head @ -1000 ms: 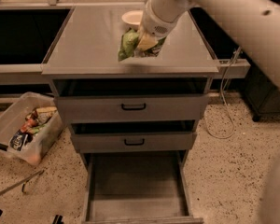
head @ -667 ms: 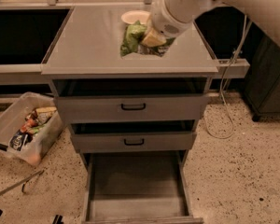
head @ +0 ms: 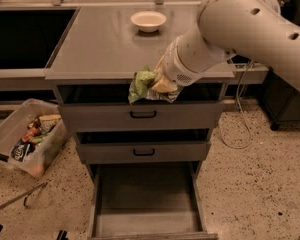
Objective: Place green jalapeno chip bag into bottom drawer
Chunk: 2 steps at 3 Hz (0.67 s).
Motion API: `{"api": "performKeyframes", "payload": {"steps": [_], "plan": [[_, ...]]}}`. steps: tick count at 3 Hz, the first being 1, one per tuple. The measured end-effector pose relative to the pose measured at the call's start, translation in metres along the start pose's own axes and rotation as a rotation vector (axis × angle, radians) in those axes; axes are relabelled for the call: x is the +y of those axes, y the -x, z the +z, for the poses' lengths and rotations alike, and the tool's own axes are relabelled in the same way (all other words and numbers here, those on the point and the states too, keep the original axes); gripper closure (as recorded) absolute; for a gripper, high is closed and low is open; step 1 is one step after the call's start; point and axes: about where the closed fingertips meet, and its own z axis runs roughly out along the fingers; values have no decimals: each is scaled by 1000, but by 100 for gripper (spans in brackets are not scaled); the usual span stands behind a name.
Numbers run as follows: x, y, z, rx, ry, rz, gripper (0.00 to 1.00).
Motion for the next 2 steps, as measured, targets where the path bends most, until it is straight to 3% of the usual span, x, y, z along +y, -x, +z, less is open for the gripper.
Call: {"api": "performKeyframes", "payload": {"steps": [1, 2], "plan": [[0, 0, 0, 0, 0, 0, 100], [30, -13, 19, -22, 29, 59, 100]]}}
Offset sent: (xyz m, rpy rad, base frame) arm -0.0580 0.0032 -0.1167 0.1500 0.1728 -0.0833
